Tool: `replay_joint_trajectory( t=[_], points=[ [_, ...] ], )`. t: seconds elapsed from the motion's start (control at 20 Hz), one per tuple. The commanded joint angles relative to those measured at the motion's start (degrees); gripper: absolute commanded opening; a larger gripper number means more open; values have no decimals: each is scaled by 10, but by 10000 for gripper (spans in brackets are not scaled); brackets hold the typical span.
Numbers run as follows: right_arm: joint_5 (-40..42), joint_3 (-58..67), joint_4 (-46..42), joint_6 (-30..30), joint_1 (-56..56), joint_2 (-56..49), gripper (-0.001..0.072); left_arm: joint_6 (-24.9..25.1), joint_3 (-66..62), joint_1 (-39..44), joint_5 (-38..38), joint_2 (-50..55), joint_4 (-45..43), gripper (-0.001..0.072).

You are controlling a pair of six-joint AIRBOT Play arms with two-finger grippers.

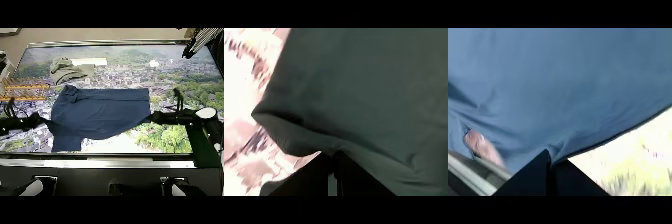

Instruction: Fold the clothes and pants, and hang the long-sleeved shirts on hangers.

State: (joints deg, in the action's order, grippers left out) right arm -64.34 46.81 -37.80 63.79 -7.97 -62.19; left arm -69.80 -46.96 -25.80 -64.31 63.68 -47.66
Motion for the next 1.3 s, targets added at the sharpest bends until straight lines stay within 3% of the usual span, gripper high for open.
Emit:
replay_joint_trajectory(
  t=[0.0,0.35,0.6,0.75,0.9,1.1,1.25],
  points=[
    [20,139,-28,47,13,50,26,-71,-180,37,-35,-13,-45,13],
    [-30,402,-106,153,13,226,26,-276,-483,41,-84,-151,-202,13],
    [3,492,-207,287,13,316,26,-338,-518,41,-83,-271,-305,14],
    [12,509,-223,306,13,317,26,-338,-518,41,-84,-301,-363,13],
    [-23,509,-268,335,13,288,26,-331,-506,41,-89,-287,-359,13],
    [-128,498,-323,327,13,179,27,-223,-449,41,-127,-204,-270,13],
    [-135,439,-316,326,14,60,27,-166,-383,46,-94,-84,-228,13]
  ],
)
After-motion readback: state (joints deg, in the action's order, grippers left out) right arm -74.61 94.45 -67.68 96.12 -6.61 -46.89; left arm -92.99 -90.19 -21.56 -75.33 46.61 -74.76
